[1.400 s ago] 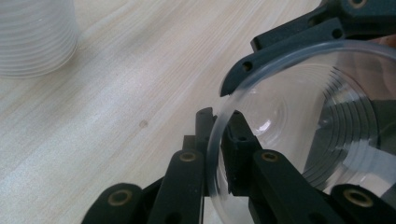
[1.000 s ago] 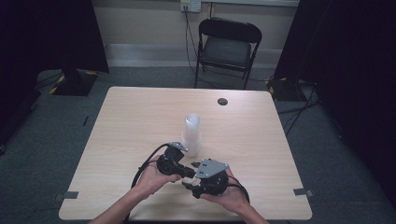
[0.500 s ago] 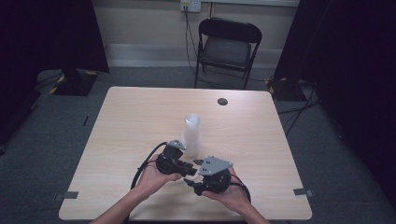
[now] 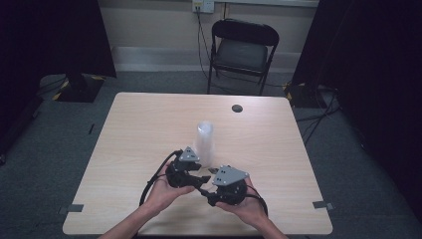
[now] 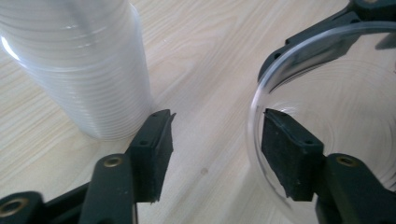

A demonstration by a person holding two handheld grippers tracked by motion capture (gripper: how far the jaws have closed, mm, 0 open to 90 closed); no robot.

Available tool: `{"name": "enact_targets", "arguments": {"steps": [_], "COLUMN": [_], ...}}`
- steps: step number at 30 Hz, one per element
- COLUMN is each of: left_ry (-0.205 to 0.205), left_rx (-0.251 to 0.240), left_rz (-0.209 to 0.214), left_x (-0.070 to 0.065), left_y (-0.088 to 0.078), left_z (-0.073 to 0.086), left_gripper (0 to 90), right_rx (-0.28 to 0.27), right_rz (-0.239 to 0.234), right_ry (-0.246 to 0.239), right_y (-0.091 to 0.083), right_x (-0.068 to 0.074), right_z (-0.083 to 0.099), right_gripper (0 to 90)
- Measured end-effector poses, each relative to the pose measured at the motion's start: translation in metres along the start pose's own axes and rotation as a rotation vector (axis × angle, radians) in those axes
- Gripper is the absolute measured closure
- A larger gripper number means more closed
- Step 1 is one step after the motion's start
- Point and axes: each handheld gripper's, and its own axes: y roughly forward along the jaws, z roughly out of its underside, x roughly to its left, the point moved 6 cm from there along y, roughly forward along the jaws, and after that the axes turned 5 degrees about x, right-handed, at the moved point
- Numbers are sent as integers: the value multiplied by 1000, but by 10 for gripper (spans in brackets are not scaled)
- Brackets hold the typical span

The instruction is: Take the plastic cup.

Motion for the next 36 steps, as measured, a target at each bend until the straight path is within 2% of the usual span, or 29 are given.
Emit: {"name": "enact_targets", "arguments": {"steps": [4,6,7,10,13,16,19,23,26,28,29,34,36], "left_ry": [-74,-110,-105,-91,-96,-112,-154,-156,-138,-125,-114,-117,-111], "left_rx": [-6,-10,-18,-35,-61,-85,-102,-123,-126,-167,-184,-200,-189], "left_rz": [33,71,77,47,50,48,90,91,83,57,42,18,2], "left_x": [4,4,3,3,5,9,12,14,15,14,13,13,15], "left_y": [-2,-4,-6,-10,-14,-19,-21,-26,-30,-35,-37,-44,-46], "left_z": [-1,-1,-2,-3,-4,-4,-6,-5,-3,-3,-2,2,6], "left_gripper": [315,330,323,280,245,203,203,199,174,184,229,224,225], "right_rx": [-6,-10,-9,-10,-13,-15,-23,-26,-19,-12,-8,-5,-5], "right_rz": [10,8,7,15,24,32,27,34,37,39,40,52,59], "right_ry": [14,22,22,26,39,51,66,81,83,85,88,125,135], "right_y": [-2,-3,-3,-3,-3,-5,-5,-7,-6,-6,-6,-6,-6], "right_x": [-3,-5,-5,-7,-10,-14,-17,-21,-22,-23,-24,-33,-36], "right_z": [0,0,0,1,2,3,3,4,5,6,7,13,15], "right_gripper": [316,320,321,320,320,322,322,323,323,323,323,323,323]}}
